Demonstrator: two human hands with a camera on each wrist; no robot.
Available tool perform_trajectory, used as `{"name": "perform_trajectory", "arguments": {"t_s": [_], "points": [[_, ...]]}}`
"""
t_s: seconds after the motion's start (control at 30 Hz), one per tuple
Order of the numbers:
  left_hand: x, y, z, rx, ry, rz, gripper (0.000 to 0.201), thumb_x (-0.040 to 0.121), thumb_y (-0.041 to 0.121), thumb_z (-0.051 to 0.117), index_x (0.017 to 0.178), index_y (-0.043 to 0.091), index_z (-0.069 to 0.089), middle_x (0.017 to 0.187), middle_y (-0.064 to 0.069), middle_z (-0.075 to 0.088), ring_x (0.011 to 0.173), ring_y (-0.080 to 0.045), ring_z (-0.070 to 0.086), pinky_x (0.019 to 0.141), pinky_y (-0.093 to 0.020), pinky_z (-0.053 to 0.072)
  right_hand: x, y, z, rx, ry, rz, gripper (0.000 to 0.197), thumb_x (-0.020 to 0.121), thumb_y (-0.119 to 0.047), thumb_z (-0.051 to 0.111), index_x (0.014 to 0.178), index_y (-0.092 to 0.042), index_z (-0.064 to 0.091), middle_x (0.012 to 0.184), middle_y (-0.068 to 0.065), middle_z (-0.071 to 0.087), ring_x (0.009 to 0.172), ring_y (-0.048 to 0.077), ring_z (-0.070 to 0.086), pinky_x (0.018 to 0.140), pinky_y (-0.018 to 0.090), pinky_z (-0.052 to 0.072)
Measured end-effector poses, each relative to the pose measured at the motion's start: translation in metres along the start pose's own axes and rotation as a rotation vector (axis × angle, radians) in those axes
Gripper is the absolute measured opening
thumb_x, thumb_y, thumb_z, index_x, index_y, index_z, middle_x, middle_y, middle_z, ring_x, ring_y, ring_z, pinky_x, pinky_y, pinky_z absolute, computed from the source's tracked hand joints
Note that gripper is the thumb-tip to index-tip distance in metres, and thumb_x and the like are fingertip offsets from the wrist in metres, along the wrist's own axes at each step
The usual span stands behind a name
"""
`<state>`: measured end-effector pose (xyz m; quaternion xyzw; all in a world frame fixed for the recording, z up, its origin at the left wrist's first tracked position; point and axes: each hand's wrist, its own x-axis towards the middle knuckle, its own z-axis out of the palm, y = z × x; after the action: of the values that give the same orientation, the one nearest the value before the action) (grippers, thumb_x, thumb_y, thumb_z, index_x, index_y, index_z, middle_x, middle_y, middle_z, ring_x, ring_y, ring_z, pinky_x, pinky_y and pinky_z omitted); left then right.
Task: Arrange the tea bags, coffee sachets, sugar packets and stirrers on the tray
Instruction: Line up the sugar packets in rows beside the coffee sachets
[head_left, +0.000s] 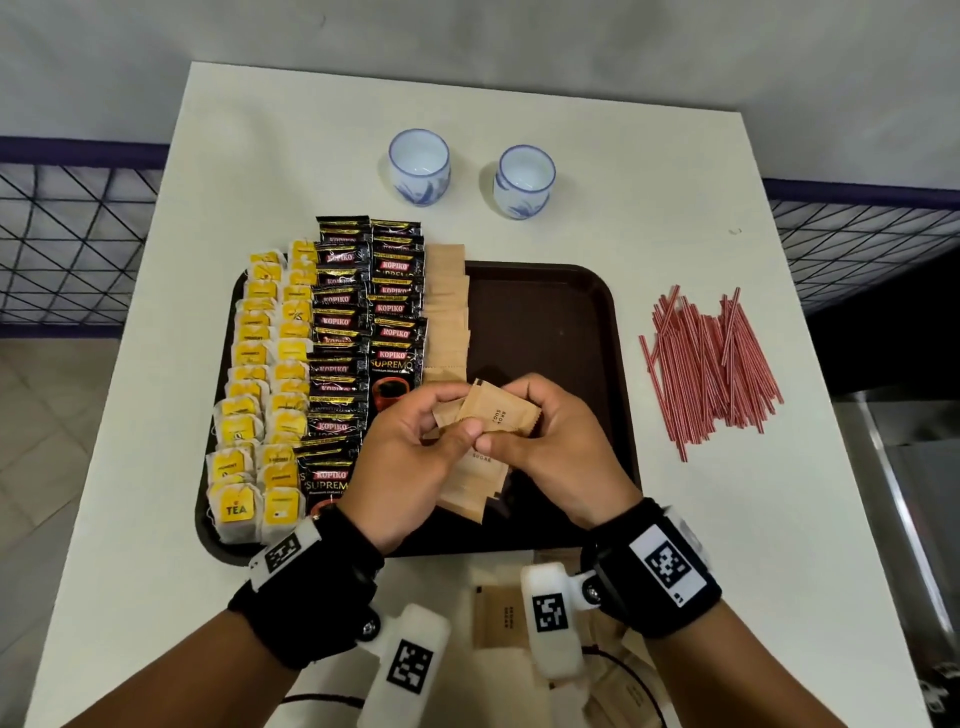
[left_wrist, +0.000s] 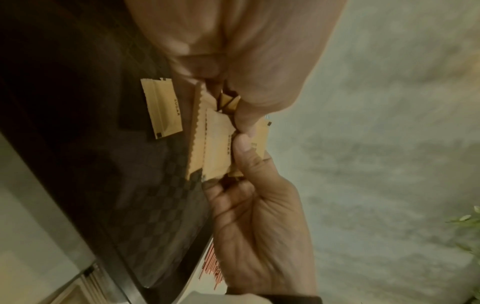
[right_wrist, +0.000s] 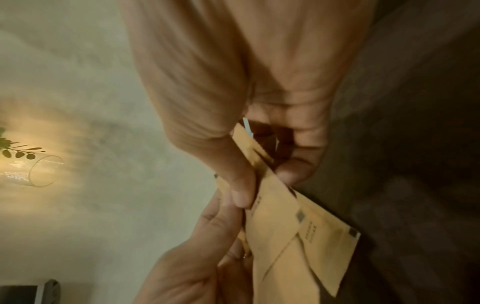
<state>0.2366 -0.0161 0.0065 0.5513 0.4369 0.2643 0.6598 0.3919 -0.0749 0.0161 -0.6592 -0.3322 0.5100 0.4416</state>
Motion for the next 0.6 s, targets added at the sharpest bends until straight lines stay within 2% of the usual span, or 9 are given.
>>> {"name": "perform_trajectory", "arguments": {"t_s": [0.13, 0.2, 0.27, 0.33, 0.4, 0.47, 0.53, 0.6], "points": [[-0.001, -0.001, -0.005, -0.024, 0.032, -0.021, 0.022, 0.093, 0.009, 0.067, 0.11, 0.022, 0.07, 0.101, 0.002, 0.077, 0.095, -0.013, 0.072, 0.079, -0.023, 0.056, 0.002, -0.001, 0.006, -0.029, 0.012, -0.007, 0.036, 0.073, -0.003, 0.082, 0.094, -0.03, 0.069, 0.09, 0.007, 0.072, 0.083, 0.016, 0.066, 0.086, 0.049, 0.057], [-0.001, -0.002, -0.009, -0.024, 0.059, -0.034, 0.02, 0.093, 0.009, 0.067, 0.106, 0.023, 0.072, 0.099, 0.003, 0.076, 0.092, -0.012, 0.071, 0.076, -0.023, 0.055, 0.002, -0.003, 0.007, -0.037, 0.003, 0.001, 0.041, 0.074, 0.0, 0.082, 0.097, -0.031, 0.068, 0.096, 0.008, 0.073, 0.09, 0.019, 0.07, 0.088, 0.048, 0.058], [-0.002, -0.003, -0.013, -0.037, 0.1, -0.045, 0.019, 0.094, 0.01, 0.066, 0.102, 0.026, 0.073, 0.097, 0.004, 0.076, 0.09, -0.013, 0.071, 0.074, -0.023, 0.056, 0.003, -0.004, 0.01, -0.048, 0.016, 0.008, 0.041, 0.072, -0.003, 0.085, 0.1, -0.026, 0.067, 0.097, 0.006, 0.074, 0.093, 0.021, 0.072, 0.087, 0.044, 0.059], [-0.003, -0.002, -0.016, -0.085, 0.147, -0.059, 0.017, 0.094, 0.01, 0.066, 0.103, 0.023, 0.072, 0.098, 0.002, 0.077, 0.091, -0.016, 0.072, 0.074, -0.026, 0.057, 0.005, -0.005, 0.013, -0.077, 0.056, 0.031, 0.036, 0.07, -0.013, 0.089, 0.097, -0.021, 0.066, 0.095, 0.006, 0.075, 0.087, 0.022, 0.073, 0.079, 0.042, 0.06], [-0.003, 0.0, -0.02, -0.124, 0.177, -0.063, 0.016, 0.094, 0.01, 0.065, 0.105, 0.021, 0.072, 0.099, 0.0, 0.077, 0.092, -0.018, 0.073, 0.076, -0.029, 0.059, 0.005, -0.007, 0.015, -0.061, 0.074, 0.083, 0.03, 0.073, -0.016, 0.088, 0.089, -0.012, 0.063, 0.085, 0.008, 0.075, 0.069, 0.023, 0.07, 0.06, 0.037, 0.058], [-0.004, 0.002, -0.024, -0.124, 0.205, -0.054, 0.016, 0.094, 0.011, 0.065, 0.105, 0.022, 0.072, 0.099, 0.001, 0.078, 0.092, -0.017, 0.074, 0.076, -0.032, 0.059, 0.004, -0.009, 0.017, -0.061, 0.059, 0.114, 0.024, 0.076, -0.013, 0.084, 0.083, -0.007, 0.062, 0.072, 0.014, 0.07, 0.055, 0.02, 0.062, 0.044, 0.028, 0.048], [-0.004, 0.003, -0.032, -0.106, 0.252, -0.035, 0.016, 0.094, 0.014, 0.066, 0.104, 0.025, 0.071, 0.099, 0.002, 0.077, 0.094, -0.017, 0.073, 0.077, -0.036, 0.06, 0.004, -0.01, 0.016, -0.075, 0.049, 0.116, 0.019, 0.078, -0.011, 0.082, 0.083, -0.005, 0.065, 0.067, 0.015, 0.069, 0.052, 0.016, 0.059, 0.042, 0.022, 0.042], [-0.005, 0.004, -0.042, -0.086, 0.317, -0.013, 0.017, 0.093, 0.015, 0.067, 0.101, 0.029, 0.071, 0.098, 0.004, 0.077, 0.093, -0.017, 0.073, 0.078, -0.036, 0.061, 0.006, -0.01, 0.011, -0.086, 0.061, 0.106, 0.013, 0.081, -0.008, 0.079, 0.084, -0.003, 0.068, 0.063, 0.008, 0.067, 0.05, 0.01, 0.056, 0.045, 0.016, 0.04]]}}
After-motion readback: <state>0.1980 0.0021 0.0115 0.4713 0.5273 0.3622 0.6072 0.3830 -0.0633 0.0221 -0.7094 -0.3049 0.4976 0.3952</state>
